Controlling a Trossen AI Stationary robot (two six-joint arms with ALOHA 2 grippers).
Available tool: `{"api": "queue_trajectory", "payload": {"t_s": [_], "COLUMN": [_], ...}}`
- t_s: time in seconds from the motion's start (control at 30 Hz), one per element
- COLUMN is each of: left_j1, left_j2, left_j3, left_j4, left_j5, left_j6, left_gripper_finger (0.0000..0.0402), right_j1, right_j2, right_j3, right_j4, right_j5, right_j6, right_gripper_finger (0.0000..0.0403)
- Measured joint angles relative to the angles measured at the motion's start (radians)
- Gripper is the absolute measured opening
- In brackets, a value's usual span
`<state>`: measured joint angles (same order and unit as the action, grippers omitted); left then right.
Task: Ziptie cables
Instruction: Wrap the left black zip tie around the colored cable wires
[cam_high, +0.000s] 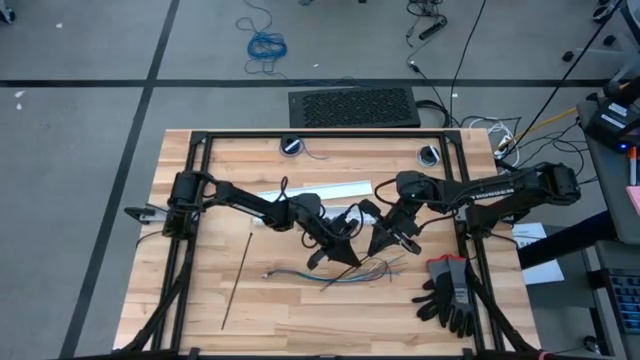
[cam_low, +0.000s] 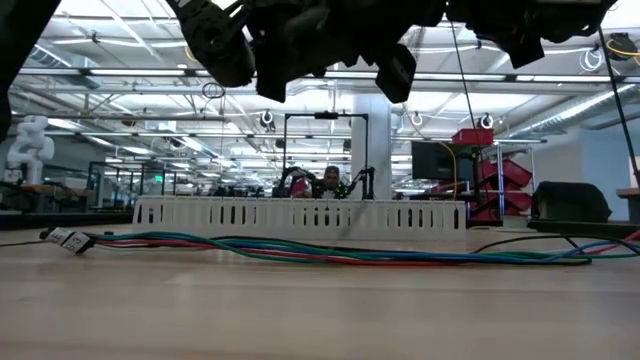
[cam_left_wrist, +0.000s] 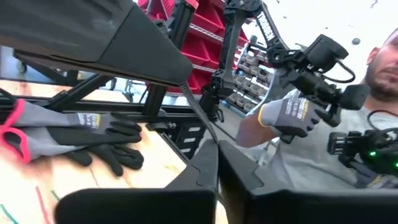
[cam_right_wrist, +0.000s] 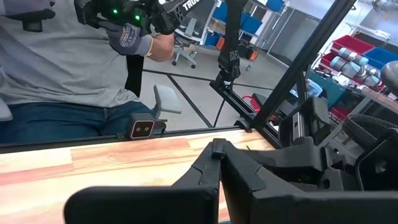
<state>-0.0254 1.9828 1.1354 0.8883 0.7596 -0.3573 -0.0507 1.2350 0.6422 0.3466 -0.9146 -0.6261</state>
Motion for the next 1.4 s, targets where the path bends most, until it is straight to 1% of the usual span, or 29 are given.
{"api": "queue_trajectory", "payload": {"t_s": [0.1,0.17,0.27,0.33,0.43,0.5,0.57,0.6,0.67,0.73,0.83,0.9,0.97,1.03,1.13,1.23,1.37,1.4], "left_j1": [0.0,0.0,0.004,0.007,0.013,0.013,0.011,0.012,0.016,0.017,0.017,0.017,0.016,0.016,0.015,0.015,0.015,0.015], "left_j2": [0.0,-0.001,-0.002,-0.005,-0.007,-0.007,0.003,0.004,-0.002,-0.014,-0.019,-0.025,-0.031,-0.034,-0.032,-0.032,-0.032,-0.032], "left_j3": [0.0,0.001,0.002,0.003,0.007,0.004,0.001,-0.002,0.002,0.003,0.002,0.001,0.001,0.002,0.001,0.001,0.001,0.001], "left_j4": [-0.032,-0.072,-0.144,-0.2,-0.258,-0.31,-0.354,-0.366,-0.368,-0.393,-0.413,-0.414,-0.405,-0.408,-0.42,-0.42,-0.43,-0.427], "left_j5": [-0.023,-0.054,-0.097,-0.149,-0.187,-0.205,-0.243,-0.257,-0.32,-0.393,-0.515,-0.546,-0.572,-0.608,-0.622,-0.63,-0.63,-0.63], "left_j6": [0.025,0.027,0.024,0.025,0.041,0.075,0.094,0.106,0.126,0.132,0.168,0.187,0.191,0.188,0.183,0.183,0.182,0.182], "left_gripper_finger": [0.0004,0.0003,0.0002,0.0001,0.0001,0.0001,0.0001,0.0001,0.0,0.0,0.0,0.0,0.0,0.0,0.0,0.0,0.0,0.0], "right_j1": [0.0,0.0,0.002,0.004,0.014,0.022,0.028,0.033,0.046,0.064,0.108,0.153,0.192,0.217,0.246,0.258,0.279,0.286], "right_j2": [0.001,0.001,0.001,-0.001,-0.058,-0.14,-0.235,-0.279,-0.359,-0.413,-0.429,-0.4,-0.366,-0.341,-0.285,-0.239,-0.157,-0.139], "right_j3": [-0.001,-0.002,-0.004,-0.006,-0.008,-0.004,0.002,0.002,0.0,-0.003,-0.031,-0.103,-0.183,-0.239,-0.333,-0.374,-0.385,-0.385], "right_j4": [-0.002,-0.005,0.007,0.018,-0.016,-0.021,-0.059,-0.108,-0.218,-0.317,-0.438,-0.432,-0.342,-0.174,0.013,0.175,0.199,0.233], "right_j5": [0.003,0.025,0.171,0.256,0.287,0.319,0.445,0.538,0.736,0.908,1.117,1.202,1.243,1.265,1.283,1.282,1.282,1.282], "right_j6": [0.017,0.061,0.173,0.259,0.345,0.372,0.41,0.428,0.491,0.62,0.869,0.97,1.036,1.075,1.086,1.091,1.108,1.107], "right_gripper_finger": [0.0,0.0,0.0002,0.001,0.0033,0.0051,0.0067,0.0075,0.0089,0.0099,0.0103,0.0098,0.0093,0.0091,0.009,0.0089,0.0089,0.0089]}}
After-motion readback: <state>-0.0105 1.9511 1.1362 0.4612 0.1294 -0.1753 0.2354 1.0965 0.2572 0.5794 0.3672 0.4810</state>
